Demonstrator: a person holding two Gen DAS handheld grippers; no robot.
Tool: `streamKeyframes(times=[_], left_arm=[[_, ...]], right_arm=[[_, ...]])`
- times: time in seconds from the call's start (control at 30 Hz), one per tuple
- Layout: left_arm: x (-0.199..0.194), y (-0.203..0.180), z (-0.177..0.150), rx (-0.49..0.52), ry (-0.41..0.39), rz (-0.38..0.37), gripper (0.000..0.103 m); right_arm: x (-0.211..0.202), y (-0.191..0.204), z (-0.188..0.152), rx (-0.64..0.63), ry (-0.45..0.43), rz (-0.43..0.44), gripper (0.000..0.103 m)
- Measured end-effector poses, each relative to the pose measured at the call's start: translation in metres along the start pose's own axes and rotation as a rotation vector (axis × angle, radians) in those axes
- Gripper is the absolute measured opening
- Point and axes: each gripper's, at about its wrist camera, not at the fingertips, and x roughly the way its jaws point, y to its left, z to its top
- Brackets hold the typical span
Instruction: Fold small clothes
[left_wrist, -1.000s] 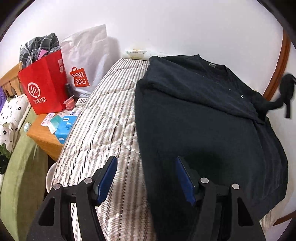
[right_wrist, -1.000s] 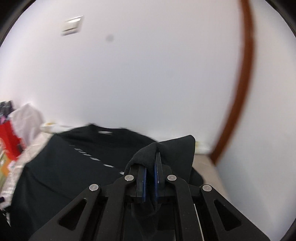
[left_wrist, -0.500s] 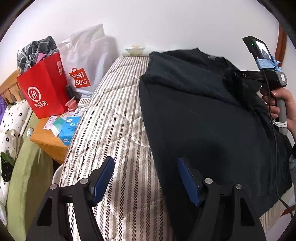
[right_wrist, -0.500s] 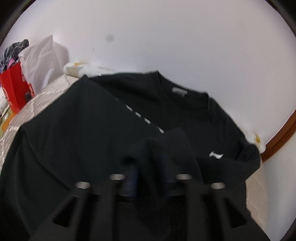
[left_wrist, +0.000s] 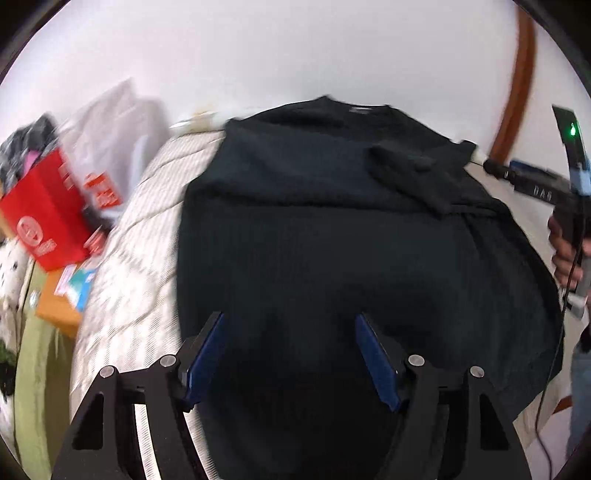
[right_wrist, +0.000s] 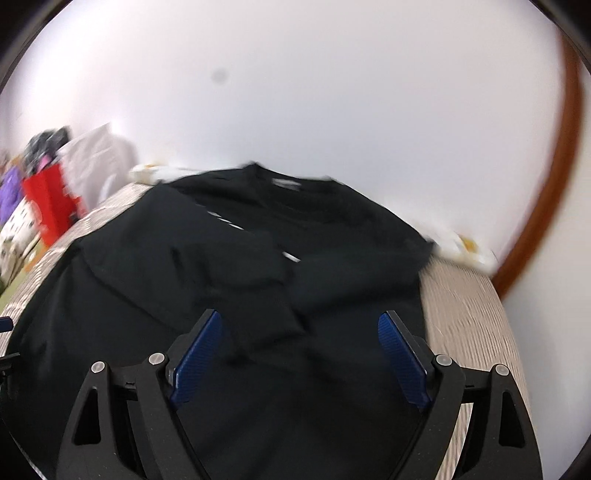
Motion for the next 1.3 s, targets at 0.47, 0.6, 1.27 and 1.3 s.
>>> streamKeyframes(times=[0.47, 0.6, 1.27, 1.3], left_arm=[[0.04, -0.127, 0.077, 0.114, -0.022, -0.029, 0.069], [0.053, -0.147, 0.087, 0.133, -0.026, -0.043, 0.069], [0.15, -0.208, 0.124, 0.256, -0.014, 0.005, 0.069], [0.153, -0.209, 0.124, 0.257, -0.013, 0.022, 0.069]], right_arm=[[0.051, -0.106, -0.043, 0.302, 0.045, -0.048, 0.035], [0.058, -0.112, -0.047, 0.319, 0.075, 0.023, 0.035], [0.066, -0.101, -0.054, 0.293, 0.092, 0.068, 0.04], [0.066, -0.101, -0.054, 0.292, 0.093, 0.072, 0.04]])
